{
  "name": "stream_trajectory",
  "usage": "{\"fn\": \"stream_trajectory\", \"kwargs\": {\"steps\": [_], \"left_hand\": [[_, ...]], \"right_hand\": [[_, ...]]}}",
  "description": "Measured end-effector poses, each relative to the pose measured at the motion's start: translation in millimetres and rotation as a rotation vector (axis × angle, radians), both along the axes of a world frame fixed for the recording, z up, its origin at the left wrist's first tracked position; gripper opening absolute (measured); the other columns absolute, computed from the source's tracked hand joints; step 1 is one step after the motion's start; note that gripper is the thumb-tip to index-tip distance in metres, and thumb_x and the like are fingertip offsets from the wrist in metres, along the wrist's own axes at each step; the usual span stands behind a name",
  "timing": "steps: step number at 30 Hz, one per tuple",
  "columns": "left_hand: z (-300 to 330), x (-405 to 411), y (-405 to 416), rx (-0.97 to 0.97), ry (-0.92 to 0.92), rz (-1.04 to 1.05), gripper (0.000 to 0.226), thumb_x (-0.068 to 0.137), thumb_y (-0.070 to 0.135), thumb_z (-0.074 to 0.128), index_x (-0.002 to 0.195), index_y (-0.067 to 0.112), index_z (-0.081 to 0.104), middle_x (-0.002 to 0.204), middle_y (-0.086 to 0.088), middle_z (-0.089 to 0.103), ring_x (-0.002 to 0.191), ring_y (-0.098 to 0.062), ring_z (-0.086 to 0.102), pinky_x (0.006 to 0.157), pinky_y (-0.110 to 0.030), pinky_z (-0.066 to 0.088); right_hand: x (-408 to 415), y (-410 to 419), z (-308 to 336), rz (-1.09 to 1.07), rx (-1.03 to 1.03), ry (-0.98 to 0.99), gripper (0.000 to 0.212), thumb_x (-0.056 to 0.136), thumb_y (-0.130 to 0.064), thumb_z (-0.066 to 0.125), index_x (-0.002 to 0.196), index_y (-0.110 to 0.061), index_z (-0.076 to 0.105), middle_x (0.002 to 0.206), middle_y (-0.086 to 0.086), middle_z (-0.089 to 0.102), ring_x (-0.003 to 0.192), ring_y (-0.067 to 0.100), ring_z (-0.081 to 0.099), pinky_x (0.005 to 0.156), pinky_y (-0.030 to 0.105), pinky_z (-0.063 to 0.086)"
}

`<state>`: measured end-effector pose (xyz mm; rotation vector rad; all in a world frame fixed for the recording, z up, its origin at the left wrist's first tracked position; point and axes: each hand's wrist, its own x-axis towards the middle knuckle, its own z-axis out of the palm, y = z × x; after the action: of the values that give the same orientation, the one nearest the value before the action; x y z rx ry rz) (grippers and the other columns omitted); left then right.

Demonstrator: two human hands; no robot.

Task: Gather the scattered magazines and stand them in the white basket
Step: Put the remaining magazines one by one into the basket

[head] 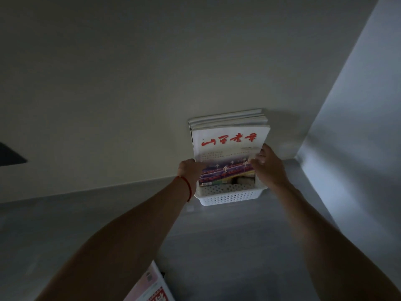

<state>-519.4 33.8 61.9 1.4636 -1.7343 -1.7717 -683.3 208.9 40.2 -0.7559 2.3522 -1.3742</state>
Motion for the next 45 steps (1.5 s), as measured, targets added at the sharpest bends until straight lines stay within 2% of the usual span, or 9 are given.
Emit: {"fn": "stream_trajectory", "kwargs": {"steps": [2,6,11,16,26,35,40,43,45], "left_hand": [[0,-1,2,0.011,-0.017,0.023,0.049,0.083,0.004,0.063,0.13,-0.006,0.051,0.132,-0.031,0.057,0.12,-0.042,0.059,0.095,-0.047,0.052],[1,28,5,0.014,0.061,0.036,0.059,0.082,-0.005,0.063,0.138,0.007,0.049,0.131,-0.024,0.059,0.1,-0.028,0.065,0.087,-0.034,0.053],[-8,134,10,-0.372,-0.021,-0.104,0.042,0.08,-0.008,0.056,0.116,0.012,0.065,0.117,-0.007,0.068,0.104,-0.026,0.067,0.09,-0.039,0.056],[-36,268,17,-0.531,-0.326,-0.244,0.038,0.082,-0.002,0.055,0.109,0.023,0.067,0.118,-0.003,0.062,0.107,-0.018,0.059,0.087,-0.027,0.047],[-107,439,40,-0.698,-0.518,-0.663,0.076,0.084,0.023,0.065,0.151,0.033,0.03,0.162,-0.003,0.022,0.151,-0.025,0.018,0.12,-0.047,0.03],[-99,454,42,-0.737,-0.61,-0.657,0.078,0.085,0.036,0.064,0.147,0.043,0.019,0.157,0.001,0.026,0.142,-0.022,0.03,0.109,-0.045,0.042],[-49,423,28,-1.055,-0.363,-0.464,0.07,0.086,0.021,0.063,0.144,0.026,0.022,0.148,-0.018,0.041,0.129,-0.033,0.049,0.103,-0.049,0.048],[-13,394,15,-1.15,-0.319,-0.608,0.082,0.09,0.012,0.054,0.154,0.036,0.009,0.165,0.0,0.014,0.153,-0.028,0.011,0.122,-0.057,0.015],[6,376,10,-1.12,-0.25,-0.684,0.07,0.09,0.008,0.051,0.149,0.037,0.029,0.155,0.004,0.04,0.147,-0.022,0.03,0.12,-0.055,0.023]], "right_hand": [[2,2,0,0.051,-0.042,-0.084,0.057,0.087,-0.013,0.062,0.135,-0.037,0.04,0.13,-0.012,0.062,0.111,0.003,0.061,0.089,0.03,0.053],[18,11,4,0.007,-0.051,-0.024,0.05,0.091,-0.02,0.064,0.128,-0.039,0.034,0.102,-0.033,0.055,0.08,-0.024,0.059,0.058,0.0,0.042],[78,25,1,-0.056,-0.073,0.197,0.035,0.088,-0.01,0.055,0.122,-0.015,0.061,0.114,0.002,0.068,0.097,0.016,0.064,0.08,0.022,0.047],[185,19,-18,0.104,-0.014,0.148,0.025,0.09,-0.004,0.062,0.111,-0.013,0.069,0.104,0.001,0.074,0.09,0.015,0.069,0.075,0.015,0.049],[384,-9,-80,0.407,0.73,0.138,0.037,0.093,-0.044,0.052,0.119,-0.018,0.05,0.118,0.004,0.056,0.111,0.025,0.059,0.087,0.038,0.052],[406,4,-70,0.253,0.369,0.048,0.012,0.087,-0.018,0.071,0.091,-0.009,0.065,0.085,0.005,0.067,0.073,0.018,0.063,0.057,0.012,0.04],[403,-5,-17,0.372,0.081,0.047,0.001,0.094,-0.02,0.067,0.094,-0.02,0.068,0.077,-0.006,0.072,0.066,0.005,0.07,0.058,0.023,0.055],[388,-10,17,0.384,0.032,0.001,0.008,0.093,-0.022,0.069,0.097,-0.022,0.076,0.077,-0.007,0.076,0.065,0.006,0.073,0.06,0.033,0.06],[377,-11,37,0.373,0.002,0.01,0.01,0.091,-0.023,0.071,0.095,-0.03,0.076,0.08,-0.012,0.076,0.066,0.006,0.074,0.06,0.031,0.061]]}}
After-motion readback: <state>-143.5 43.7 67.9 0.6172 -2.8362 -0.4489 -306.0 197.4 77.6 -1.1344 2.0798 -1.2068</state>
